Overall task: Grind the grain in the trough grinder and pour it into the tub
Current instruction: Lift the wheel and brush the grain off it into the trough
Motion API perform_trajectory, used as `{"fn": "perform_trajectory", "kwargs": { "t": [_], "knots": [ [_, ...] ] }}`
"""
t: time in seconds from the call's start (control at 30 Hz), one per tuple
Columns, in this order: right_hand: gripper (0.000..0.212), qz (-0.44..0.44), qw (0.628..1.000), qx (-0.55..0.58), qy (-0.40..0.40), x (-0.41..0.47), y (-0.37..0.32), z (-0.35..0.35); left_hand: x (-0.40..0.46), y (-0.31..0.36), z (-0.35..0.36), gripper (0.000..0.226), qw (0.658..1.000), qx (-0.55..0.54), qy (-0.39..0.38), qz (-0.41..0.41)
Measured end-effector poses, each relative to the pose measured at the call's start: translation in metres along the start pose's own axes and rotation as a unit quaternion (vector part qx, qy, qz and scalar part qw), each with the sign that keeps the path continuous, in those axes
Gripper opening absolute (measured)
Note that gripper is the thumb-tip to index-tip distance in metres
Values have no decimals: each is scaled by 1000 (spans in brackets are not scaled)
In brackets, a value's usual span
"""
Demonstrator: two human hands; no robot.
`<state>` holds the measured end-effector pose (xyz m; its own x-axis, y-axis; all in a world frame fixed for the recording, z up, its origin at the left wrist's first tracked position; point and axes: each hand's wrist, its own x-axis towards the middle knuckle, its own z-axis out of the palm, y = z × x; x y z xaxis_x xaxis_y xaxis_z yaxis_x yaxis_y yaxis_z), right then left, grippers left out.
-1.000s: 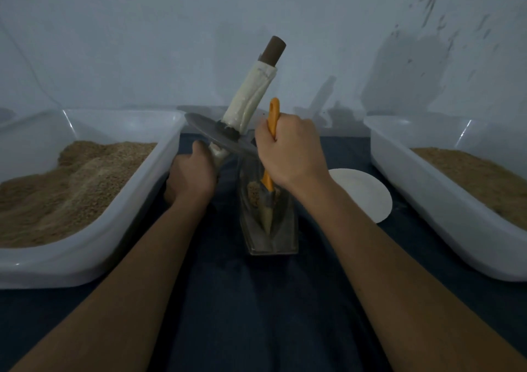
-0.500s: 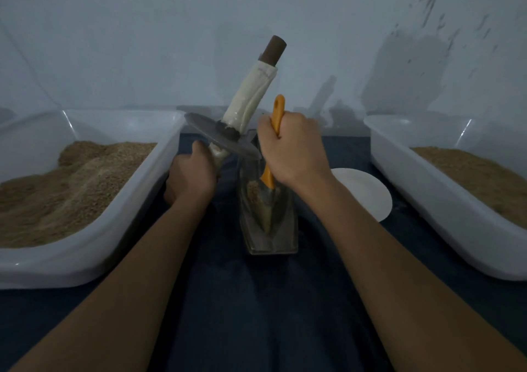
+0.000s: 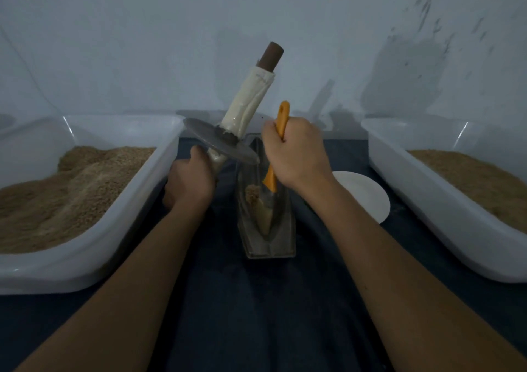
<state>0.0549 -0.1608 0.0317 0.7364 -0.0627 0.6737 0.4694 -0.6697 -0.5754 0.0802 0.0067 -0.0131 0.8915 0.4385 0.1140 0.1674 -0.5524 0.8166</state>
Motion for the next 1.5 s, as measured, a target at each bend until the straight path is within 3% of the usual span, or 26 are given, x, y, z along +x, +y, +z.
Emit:
{"fn": "perform_trajectory", "kwargs": {
  "t": [0.13,0.23,0.33,0.43,0.67,0.9,1.03,1.13,1.23,1.5],
  "knots": [
    [54,-21,998,-49,25,-6,6,6,-1,-1,0,9,1000,3,5,15],
    [54,-16,997,-27,64,-3,6,1,-1,2,0,28,999,-41,1,-20],
    [52,-15,990,21,138,6,4,-11,-1,2,1,15,1000,3,5,0],
    [50,-44,980,-19,191,7,7,-18,-1,0,2,10,1000,25,12,11],
    [51,-77,980,-107,147,-5,13,-3,0,2,3,49,995,-79,26,-52],
    [47,-70,974,-51,212,7,11,-16,6,-4,6,31,999,-39,26,-19],
    [51,-30,987,-72,144,0,15,-7,5,-3,6,42,997,-55,32,-31],
    [51,-18,988,-32,152,3,15,-10,5,-4,8,49,996,-70,36,-31],
    [53,-12,990,3,144,8,13,-15,4,-5,10,48,996,-73,50,-27],
    [60,0,999,26,33,12,10,-40,6,-12,10,50,994,-68,89,-9]
  ]
}}
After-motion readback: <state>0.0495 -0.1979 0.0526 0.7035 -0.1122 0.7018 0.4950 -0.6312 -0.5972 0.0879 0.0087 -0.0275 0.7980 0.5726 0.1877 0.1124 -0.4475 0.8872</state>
